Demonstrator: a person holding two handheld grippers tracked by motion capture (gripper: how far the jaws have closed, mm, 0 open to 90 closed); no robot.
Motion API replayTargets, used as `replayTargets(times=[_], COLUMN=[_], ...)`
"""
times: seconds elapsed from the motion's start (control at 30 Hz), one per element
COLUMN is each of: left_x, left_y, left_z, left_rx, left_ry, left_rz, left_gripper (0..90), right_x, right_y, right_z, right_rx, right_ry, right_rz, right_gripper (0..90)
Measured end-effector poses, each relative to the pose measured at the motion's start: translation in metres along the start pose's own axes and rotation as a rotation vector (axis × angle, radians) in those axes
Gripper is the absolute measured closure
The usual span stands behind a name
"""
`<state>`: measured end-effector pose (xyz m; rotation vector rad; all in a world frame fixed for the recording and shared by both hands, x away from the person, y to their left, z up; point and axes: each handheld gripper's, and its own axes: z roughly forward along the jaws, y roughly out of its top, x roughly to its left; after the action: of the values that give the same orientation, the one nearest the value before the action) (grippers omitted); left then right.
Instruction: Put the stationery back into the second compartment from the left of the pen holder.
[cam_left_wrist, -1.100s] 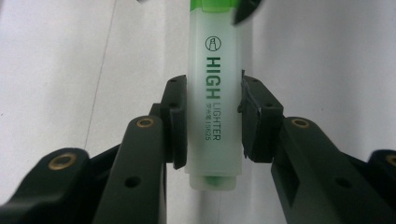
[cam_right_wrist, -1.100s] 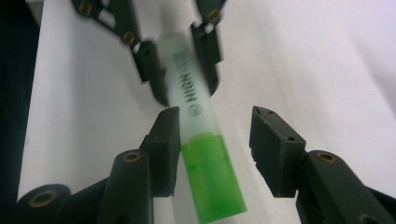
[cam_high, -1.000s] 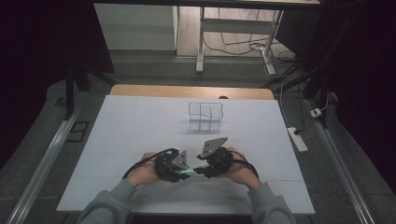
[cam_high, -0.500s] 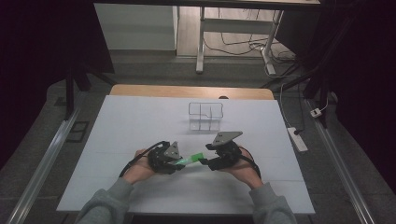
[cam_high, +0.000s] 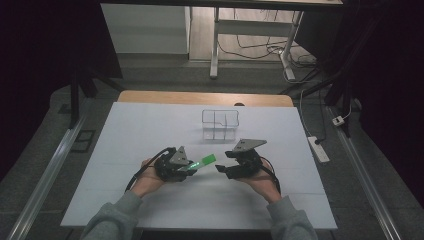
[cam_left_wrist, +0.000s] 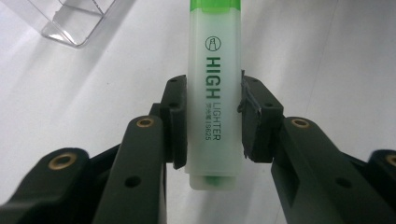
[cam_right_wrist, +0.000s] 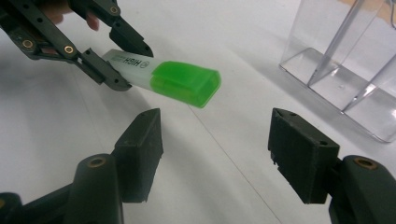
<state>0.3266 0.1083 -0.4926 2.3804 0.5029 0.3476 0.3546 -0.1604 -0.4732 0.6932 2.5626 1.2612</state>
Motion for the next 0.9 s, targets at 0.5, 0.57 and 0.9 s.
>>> replayTargets(times=[0.5,0.57,0.9], left_x=[-0.004,-0.005,-0.012], left_y=[0.002,0.003,0.006], left_z=[-0.002,-0.002,0.004], left_rx=[-0.065,-0.072,-0.082], left_ry=[0.038,0.039,0.043], left_rz=[-0.015,-0.017,-0.005], left_gripper=[65.3,65.3,65.3], right_x=[0.002,0.002,0.005], right_y=[0.0,0.0,0.0], right_z=[0.005,0.005,0.012], right_rx=[-0.04,-0.055,-0.076], right_ry=[0.011,0.021,0.056], right_rz=[0.092,0.107,0.159], right_gripper=[34.4,34.4,36.1])
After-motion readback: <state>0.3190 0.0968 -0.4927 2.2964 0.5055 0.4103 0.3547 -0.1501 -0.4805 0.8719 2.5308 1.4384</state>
